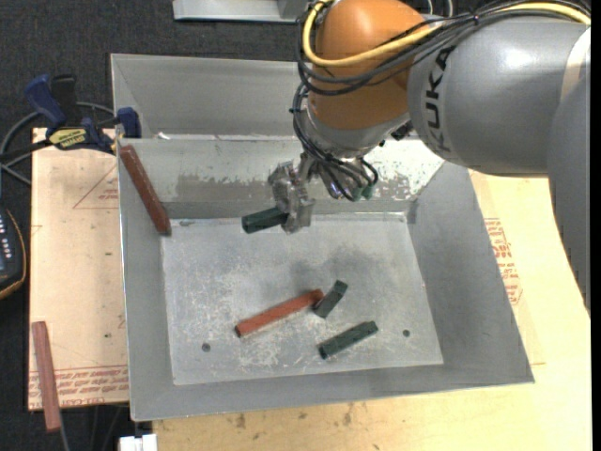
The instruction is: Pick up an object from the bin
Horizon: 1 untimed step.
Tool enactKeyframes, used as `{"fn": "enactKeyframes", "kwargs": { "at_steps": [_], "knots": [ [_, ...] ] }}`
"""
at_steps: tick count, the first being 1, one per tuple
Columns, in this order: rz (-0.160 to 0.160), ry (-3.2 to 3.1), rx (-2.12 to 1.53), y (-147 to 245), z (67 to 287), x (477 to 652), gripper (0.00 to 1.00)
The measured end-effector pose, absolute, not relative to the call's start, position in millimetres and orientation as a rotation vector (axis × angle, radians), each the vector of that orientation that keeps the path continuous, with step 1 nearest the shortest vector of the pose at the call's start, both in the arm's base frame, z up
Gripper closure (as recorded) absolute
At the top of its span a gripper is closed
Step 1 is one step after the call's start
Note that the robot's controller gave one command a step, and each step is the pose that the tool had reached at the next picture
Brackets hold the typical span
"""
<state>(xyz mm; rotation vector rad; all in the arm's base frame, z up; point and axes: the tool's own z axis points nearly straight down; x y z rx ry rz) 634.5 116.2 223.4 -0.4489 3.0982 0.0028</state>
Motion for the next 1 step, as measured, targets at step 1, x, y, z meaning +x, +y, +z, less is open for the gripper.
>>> {"fn": "enactKeyframes", "kwargs": {
  "at_steps": [1],
  "knots": [
    [0.004, 3.035, -0.803, 145.8, 219.5, 610.1, 1.00]
  ]
}}
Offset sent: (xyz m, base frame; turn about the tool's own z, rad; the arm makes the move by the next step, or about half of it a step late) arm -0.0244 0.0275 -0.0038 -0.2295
